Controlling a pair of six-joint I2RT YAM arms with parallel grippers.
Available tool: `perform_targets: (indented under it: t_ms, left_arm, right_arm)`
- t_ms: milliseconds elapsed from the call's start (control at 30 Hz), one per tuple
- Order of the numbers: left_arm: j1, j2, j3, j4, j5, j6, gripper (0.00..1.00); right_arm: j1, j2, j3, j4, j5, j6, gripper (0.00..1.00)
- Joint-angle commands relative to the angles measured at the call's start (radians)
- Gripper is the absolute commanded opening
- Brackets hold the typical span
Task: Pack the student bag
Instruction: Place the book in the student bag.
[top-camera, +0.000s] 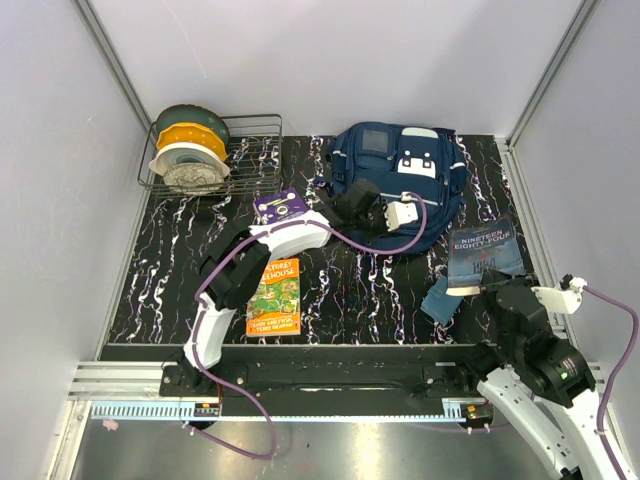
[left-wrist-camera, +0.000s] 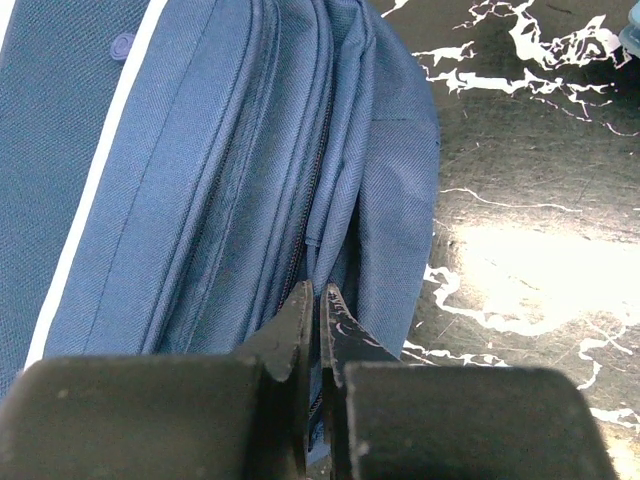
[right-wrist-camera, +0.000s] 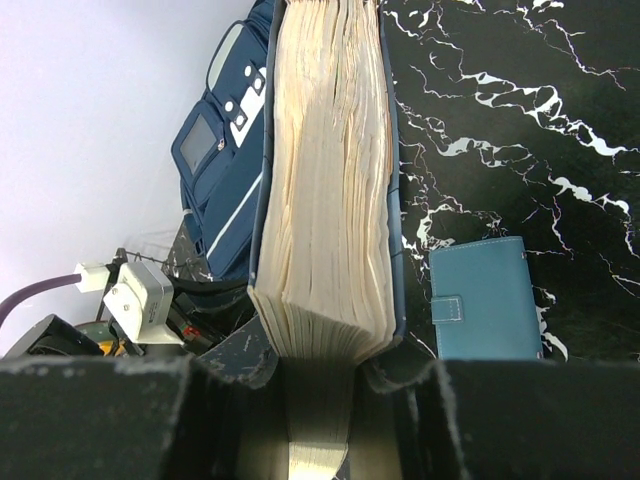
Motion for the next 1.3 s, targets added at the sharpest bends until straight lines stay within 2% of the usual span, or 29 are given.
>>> perform_targets:
  t_ms: [0,133,267,400,533,767,933,1100,1267]
  left_arm:
    - [0.003,-0.028,0.06,0.009,-0.021,-0.077,0.0]
    - [0.02,-0.016,0.337,-0.273,0.012,-0.21,0.0]
    - [0.044,-0.082,0.387,-0.275,0.077,-0.309,0.0]
    - [0.049,-0.139,0.407,-0.266,0.069,-0.344,0.0]
    - [0.047,-0.157,0.453,-0.288,0.055,-0.402,0.0]
    - [0.037,-0.193,0.476,-0.291,0.017,-0.537,0.0]
    - [0.021,-0.239,0.462,-0.292,0.009,-0.586,0.0]
    - [0.004,-0.294,0.431,-0.252,-0.002,-0.651,0.0]
    - [-0.01,-0.338,0.399,-0.24,-0.025,-0.68,0.0]
  right_arm:
    - [0.001,-0.028,0.028,0.086,0.044,0.047,0.0]
    - [0.001,-0.045,0.031,0.057,0.041,0.053,0.0]
    - [0.001,-0.056,0.022,0.031,0.024,0.062,0.0]
    - [0.001,-0.068,0.008,0.066,-0.075,0.0,0.0]
    - [0.001,-0.092,-0.038,0.193,-0.196,-0.053,0.0]
    - [0.001,-0.031,-0.144,0.446,-0.474,-0.002,0.0]
    - [0.003,0.007,-0.257,0.679,-0.514,0.065,0.0]
    - [0.001,0.039,-0.348,0.768,-0.513,0.198,0.0]
    - [0.001,0.049,-0.438,0.981,-0.478,0.263,0.0]
